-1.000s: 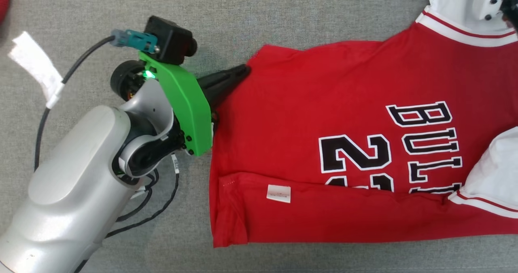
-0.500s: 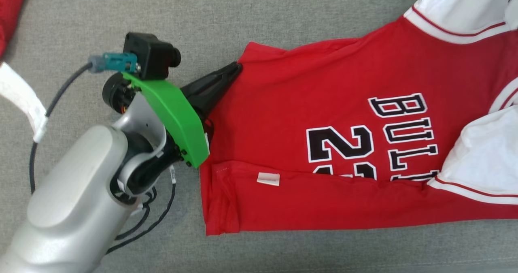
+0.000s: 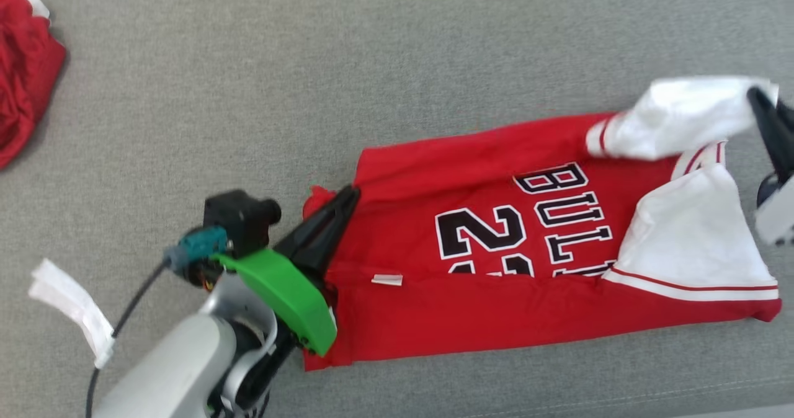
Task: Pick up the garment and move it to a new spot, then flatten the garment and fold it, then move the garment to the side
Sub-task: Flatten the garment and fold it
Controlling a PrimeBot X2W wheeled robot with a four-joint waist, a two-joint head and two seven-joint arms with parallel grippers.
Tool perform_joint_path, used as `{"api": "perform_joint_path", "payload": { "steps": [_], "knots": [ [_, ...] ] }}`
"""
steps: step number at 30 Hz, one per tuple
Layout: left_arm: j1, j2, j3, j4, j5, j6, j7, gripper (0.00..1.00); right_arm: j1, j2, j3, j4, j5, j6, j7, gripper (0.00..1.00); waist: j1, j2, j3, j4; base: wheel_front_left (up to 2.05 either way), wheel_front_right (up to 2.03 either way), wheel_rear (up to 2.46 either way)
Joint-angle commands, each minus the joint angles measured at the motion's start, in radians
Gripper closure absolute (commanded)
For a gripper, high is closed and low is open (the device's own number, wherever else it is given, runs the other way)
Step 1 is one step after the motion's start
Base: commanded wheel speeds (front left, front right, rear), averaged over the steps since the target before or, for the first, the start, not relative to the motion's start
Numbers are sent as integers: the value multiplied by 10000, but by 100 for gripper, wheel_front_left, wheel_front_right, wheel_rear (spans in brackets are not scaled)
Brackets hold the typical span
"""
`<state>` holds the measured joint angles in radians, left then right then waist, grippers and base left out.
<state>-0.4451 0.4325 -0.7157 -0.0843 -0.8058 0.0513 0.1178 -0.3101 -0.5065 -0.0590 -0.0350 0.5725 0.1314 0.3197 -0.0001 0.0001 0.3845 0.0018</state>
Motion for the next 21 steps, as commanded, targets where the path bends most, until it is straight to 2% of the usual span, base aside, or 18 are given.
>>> {"api": "perform_joint_path", "payload": {
  "steps": [1, 5, 10, 11, 12, 13, 14, 15, 21],
  "knots": [
    [320, -20, -24, 21, 42, 97, -179, 100, 441, 196, -124, -245, 64, -15, 33, 100, 1, -1, -461, -351, 0, 0, 0],
    [1025, -189, -173, 240, 222, 298, -779, 100, 1470, 649, -419, -774, -66, -15, 154, 100, 1, -1, -575, -475, 0, 0, 0],
    [1502, -360, -287, 789, 522, 490, -1514, 100, 2015, 1055, -495, -744, -332, -15, 127, 100, 1, -1, -608, -535, 0, 0, 0],
    [1559, -402, -337, 867, 559, 499, -1603, 91, 2047, 1071, -507, -667, -427, -15, 109, 100, 1, -1, -618, -533, 0, 0, 0],
    [1599, -451, -390, 975, 641, 529, -1717, 66, 2048, 1094, -540, -557, -567, -15, 64, 100, 1, -1, -630, -522, 0, 0, 0],
    [1632, -467, -438, 1079, 707, 547, -1754, 28, 2040, 1097, -570, -441, -680, -15, 8, 97, 1, -1, -640, -512, 0, 0, 0],
    [1712, -493, -530, 1171, 789, 554, -1805, 0, 2054, 1080, -548, -292, -830, -15, 2, 49, 1, -1, -662, -496, 0, 0, 0],
    [1775, -522, -586, 1228, 842, 573, -1829, 0, 2096, 1085, -513, -169, -911, -15, 15, 0, 1, -1, -693, -473, 0, 0, 0],
    [2377, -260, -952, 1365, 850, 829, -1498, 0, 2356, 1053, -404, 80, -1033, -15, 72, 0, 1, -1, -984, -388, 0, 0, 0]
  ]
}}
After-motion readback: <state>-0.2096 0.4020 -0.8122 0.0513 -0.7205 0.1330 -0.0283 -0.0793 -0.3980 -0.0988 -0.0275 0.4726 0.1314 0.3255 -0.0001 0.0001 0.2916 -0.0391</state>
